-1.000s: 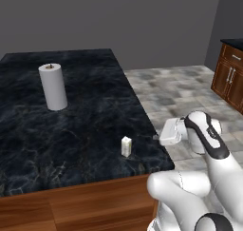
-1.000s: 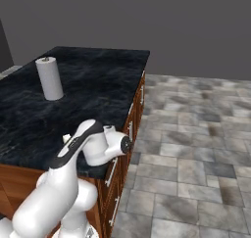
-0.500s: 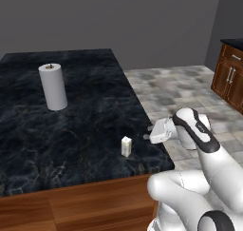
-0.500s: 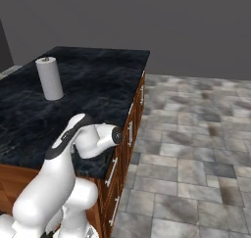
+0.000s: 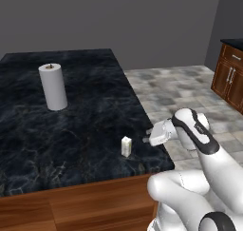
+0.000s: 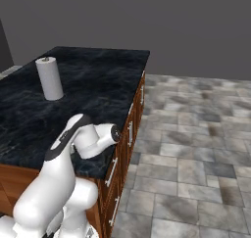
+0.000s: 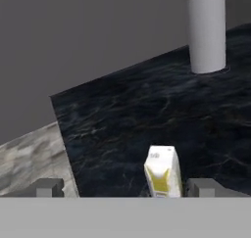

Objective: Pick the boxed drink from the counter and place it in the open cabinet.

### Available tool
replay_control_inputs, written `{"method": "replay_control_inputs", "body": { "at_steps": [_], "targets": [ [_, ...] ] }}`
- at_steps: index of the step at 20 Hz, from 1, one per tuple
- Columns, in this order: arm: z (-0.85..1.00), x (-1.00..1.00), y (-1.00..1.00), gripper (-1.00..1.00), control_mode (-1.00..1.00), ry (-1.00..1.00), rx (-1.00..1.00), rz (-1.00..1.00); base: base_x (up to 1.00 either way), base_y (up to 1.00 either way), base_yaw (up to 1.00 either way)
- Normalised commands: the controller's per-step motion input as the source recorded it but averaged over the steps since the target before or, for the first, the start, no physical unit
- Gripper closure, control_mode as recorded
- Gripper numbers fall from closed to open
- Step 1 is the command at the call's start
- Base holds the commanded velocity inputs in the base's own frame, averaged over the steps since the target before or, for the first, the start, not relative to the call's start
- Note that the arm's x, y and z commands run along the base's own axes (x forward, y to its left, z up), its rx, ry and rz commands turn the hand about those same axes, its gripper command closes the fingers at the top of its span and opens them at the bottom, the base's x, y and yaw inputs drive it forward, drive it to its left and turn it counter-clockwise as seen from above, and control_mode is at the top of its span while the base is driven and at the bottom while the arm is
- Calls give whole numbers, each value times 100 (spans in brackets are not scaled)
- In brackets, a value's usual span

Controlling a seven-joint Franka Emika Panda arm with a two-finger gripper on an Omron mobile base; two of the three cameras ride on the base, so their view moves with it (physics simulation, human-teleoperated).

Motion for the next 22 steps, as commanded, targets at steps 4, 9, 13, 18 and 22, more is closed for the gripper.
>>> {"method": "replay_control_inputs", "body": {
  "at_steps": [4, 9, 13, 18, 22],
  "targets": [
    [-30, -54, 0, -100, -100, 0, 0, 0, 0, 0, 0],
    [-33, -44, 1, -100, -100, 0, 0, 0, 0, 0, 0],
    [-39, -24, 18, -100, -100, 1, 0, 0, 0, 0, 0],
    [-35, -1, 39, -100, -100, 6, -2, 0, 0, 0, 0],
    [-31, 0, 51, -100, -100, 10, -3, 0, 0, 0, 0]
  ]
}}
